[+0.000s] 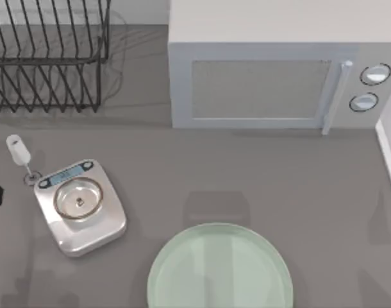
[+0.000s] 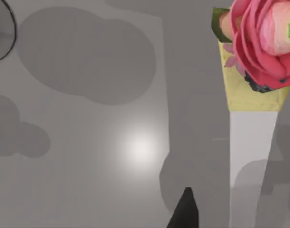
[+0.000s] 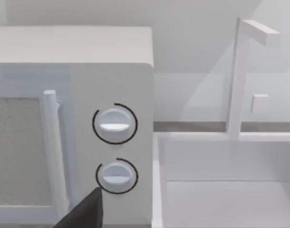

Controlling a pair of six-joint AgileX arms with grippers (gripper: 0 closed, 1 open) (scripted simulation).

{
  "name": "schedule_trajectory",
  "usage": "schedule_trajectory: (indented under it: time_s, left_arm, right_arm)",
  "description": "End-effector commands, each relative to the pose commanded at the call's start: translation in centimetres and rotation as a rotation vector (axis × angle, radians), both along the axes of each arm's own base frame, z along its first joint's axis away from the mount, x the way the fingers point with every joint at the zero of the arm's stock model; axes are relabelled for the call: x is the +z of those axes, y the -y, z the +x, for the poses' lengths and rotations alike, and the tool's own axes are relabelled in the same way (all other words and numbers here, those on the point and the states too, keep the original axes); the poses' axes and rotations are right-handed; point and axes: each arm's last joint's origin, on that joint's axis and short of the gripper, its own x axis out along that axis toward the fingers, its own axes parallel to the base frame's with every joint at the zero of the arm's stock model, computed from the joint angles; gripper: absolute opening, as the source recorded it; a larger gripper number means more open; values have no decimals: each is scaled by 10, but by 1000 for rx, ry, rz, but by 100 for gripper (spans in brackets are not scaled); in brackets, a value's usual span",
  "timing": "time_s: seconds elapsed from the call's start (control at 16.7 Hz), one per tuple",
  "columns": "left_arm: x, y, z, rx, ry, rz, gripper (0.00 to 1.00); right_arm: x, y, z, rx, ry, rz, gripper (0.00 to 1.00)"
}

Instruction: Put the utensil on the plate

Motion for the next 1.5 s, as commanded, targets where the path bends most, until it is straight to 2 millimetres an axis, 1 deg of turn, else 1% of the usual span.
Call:
schedule_trajectory:
  time_s: [0.12,0.24,0.36,0.42,0.48,0.6,0.72,0.78,0.9,1.02,1.08,1.2,1.26,1.5]
  left_arm:
    - [0,3,3,-19,-3,0,0]
    - [0,15,12,-100,-11,-1,0]
    - [0,38,26,-237,-21,0,0]
    - [-1,55,33,-325,-26,0,0]
    - [-2,74,39,-423,-31,1,0]
    - [-6,122,44,-645,-42,3,0]
    - [-12,177,38,-885,-53,5,0]
    - [-16,205,31,-1004,-56,6,0]
    - [-21,256,11,-1225,-53,7,0]
    - [-25,295,-12,-1401,-37,7,0]
    - [-27,309,-22,-1469,-27,7,0]
    - [-28,327,-36,-1560,-9,5,0]
    - [-29,332,-40,-1582,-4,5,0]
    - [-29,333,-41,-1589,-2,5,0]
  right_arm:
    - [0,0,0,0,0,0,100]
    - [0,0,0,0,0,0,100]
    - [0,0,0,0,0,0,100]
    - [0,0,0,0,0,0,100]
    - [0,0,0,0,0,0,100]
    - [0,0,0,0,0,0,100]
    - [0,0,0,0,0,0,100]
    - [0,0,0,0,0,0,100]
    - [0,0,0,0,0,0,100]
    - [0,0,0,0,0,0,100]
    - [0,0,0,0,0,0,100]
    - [0,0,0,0,0,0,100]
    - [0,0,0,0,0,0,100]
    - [0,0,0,0,0,0,100]
